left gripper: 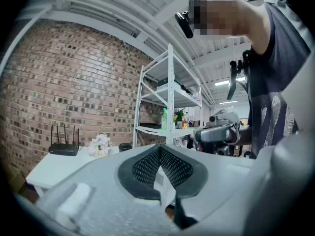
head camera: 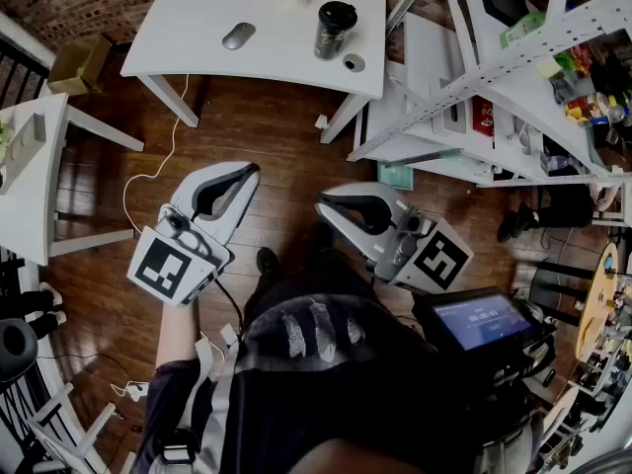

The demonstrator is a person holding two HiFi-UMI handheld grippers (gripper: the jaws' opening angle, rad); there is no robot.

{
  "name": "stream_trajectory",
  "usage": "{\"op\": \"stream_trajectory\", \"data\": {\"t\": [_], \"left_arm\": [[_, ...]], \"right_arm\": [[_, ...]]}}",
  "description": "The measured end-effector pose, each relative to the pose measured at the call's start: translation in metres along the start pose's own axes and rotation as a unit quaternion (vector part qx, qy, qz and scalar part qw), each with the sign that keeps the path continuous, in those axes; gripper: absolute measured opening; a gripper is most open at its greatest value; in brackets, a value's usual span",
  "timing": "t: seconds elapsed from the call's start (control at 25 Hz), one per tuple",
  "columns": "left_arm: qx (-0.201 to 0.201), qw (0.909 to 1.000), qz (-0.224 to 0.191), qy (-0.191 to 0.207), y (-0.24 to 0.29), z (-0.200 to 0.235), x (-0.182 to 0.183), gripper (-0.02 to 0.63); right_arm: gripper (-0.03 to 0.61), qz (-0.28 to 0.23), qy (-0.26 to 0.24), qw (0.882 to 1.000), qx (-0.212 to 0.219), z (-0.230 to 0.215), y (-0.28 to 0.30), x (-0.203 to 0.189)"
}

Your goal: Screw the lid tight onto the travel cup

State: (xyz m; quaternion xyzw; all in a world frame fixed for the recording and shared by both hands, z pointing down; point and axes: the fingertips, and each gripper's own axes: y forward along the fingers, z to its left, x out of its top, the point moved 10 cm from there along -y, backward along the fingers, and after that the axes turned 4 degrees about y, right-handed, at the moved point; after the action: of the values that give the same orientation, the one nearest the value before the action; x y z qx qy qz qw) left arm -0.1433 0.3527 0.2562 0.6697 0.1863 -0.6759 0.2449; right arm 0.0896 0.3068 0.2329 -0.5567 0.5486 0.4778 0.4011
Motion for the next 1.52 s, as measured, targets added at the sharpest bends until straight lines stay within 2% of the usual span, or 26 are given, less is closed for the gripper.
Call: {"op": "stream_trajectory", "data": {"t": [0.16, 0.32, 0.48, 0.64, 0.84, 1.0, 1.16, 1.28, 1.52], "left_arm": [[0.011, 0.9998, 0.003, -0.014, -0.048, 0.015, -0.014, 0.002], [0.021, 0.9994, -0.013, -0.024, -0.080, 0.016, -0.016, 0.002], [0.035, 0.9989, -0.031, -0.010, -0.095, 0.012, -0.010, 0.002], [0.045, 0.9965, -0.070, -0.007, -0.104, 0.007, 0.000, 0.002], [0.022, 0.9940, -0.107, -0.003, -0.100, -0.002, 0.008, 0.002], [0.007, 0.9947, -0.101, 0.014, -0.094, -0.010, 0.014, 0.002], [0.008, 0.9947, -0.100, 0.025, -0.090, -0.020, 0.024, 0.002], [0.014, 0.9958, -0.086, 0.027, -0.086, -0.021, 0.025, 0.002], [0.033, 0.9979, -0.041, 0.037, -0.068, -0.020, 0.023, 0.002]], "right_arm": [[0.006, 0.013, 0.001, 1.000, 0.012, 0.032, 0.038, -0.009], [0.006, 0.020, -0.009, 1.000, 0.018, 0.057, 0.052, -0.008], [0.006, 0.018, -0.011, 1.000, 0.013, 0.074, 0.054, -0.004], [0.006, -0.013, 0.023, 1.000, 0.007, 0.088, 0.045, 0.002], [0.006, -0.023, 0.017, 0.999, -0.030, 0.101, 0.027, 0.003], [0.006, -0.024, 0.019, 0.998, -0.054, 0.103, 0.013, 0.002], [0.006, -0.026, 0.018, 0.998, -0.059, 0.103, 0.004, 0.004], [0.006, -0.027, 0.018, 0.998, -0.050, 0.095, 0.006, 0.003], [0.006, -0.056, 0.030, 0.998, -0.005, 0.061, 0.008, -0.009]]}}
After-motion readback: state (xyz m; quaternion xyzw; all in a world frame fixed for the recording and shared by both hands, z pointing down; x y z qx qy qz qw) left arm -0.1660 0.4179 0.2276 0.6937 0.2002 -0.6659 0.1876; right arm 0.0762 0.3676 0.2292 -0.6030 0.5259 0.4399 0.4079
